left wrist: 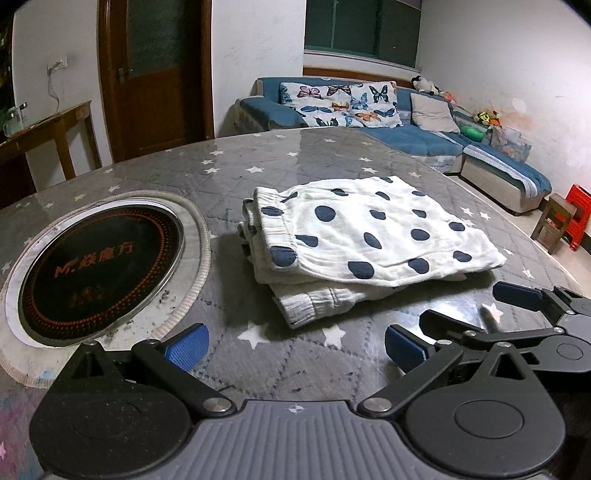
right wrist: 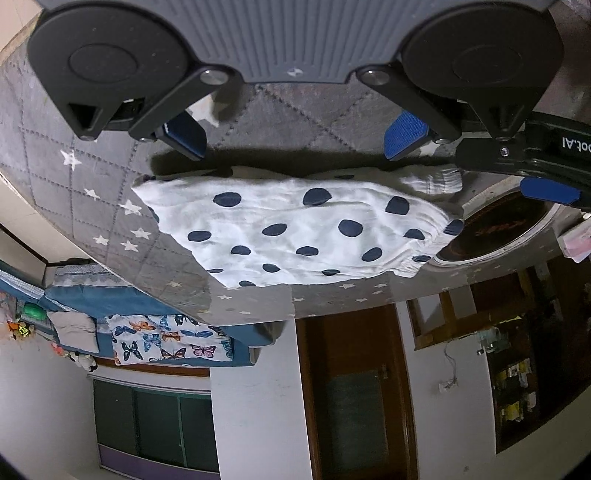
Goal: Fold clothes
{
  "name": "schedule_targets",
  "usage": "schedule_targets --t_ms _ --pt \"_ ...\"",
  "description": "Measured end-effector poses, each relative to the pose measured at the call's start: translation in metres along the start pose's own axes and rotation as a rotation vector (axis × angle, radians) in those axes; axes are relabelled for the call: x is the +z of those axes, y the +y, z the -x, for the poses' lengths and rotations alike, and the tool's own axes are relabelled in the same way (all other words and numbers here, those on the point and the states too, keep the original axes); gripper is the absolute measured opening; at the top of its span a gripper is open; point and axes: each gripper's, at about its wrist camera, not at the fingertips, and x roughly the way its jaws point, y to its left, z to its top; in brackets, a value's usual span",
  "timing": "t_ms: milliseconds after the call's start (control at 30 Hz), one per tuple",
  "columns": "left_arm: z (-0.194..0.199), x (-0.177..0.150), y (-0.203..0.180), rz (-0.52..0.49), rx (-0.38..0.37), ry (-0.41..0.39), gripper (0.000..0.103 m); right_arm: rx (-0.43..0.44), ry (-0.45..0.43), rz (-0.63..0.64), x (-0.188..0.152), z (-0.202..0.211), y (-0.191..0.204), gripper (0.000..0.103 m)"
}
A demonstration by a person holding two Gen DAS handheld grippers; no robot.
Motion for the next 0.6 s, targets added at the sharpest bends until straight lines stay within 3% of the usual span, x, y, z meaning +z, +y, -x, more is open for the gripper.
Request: schedule_targets --t_ms 600 --pt "0.0043 -0.0037 -0.0023 -0.004 -0.009 -0.009 0.103 -0.002 -0.001 -0.016 -0.0080 0.0076 0.0009 0.103"
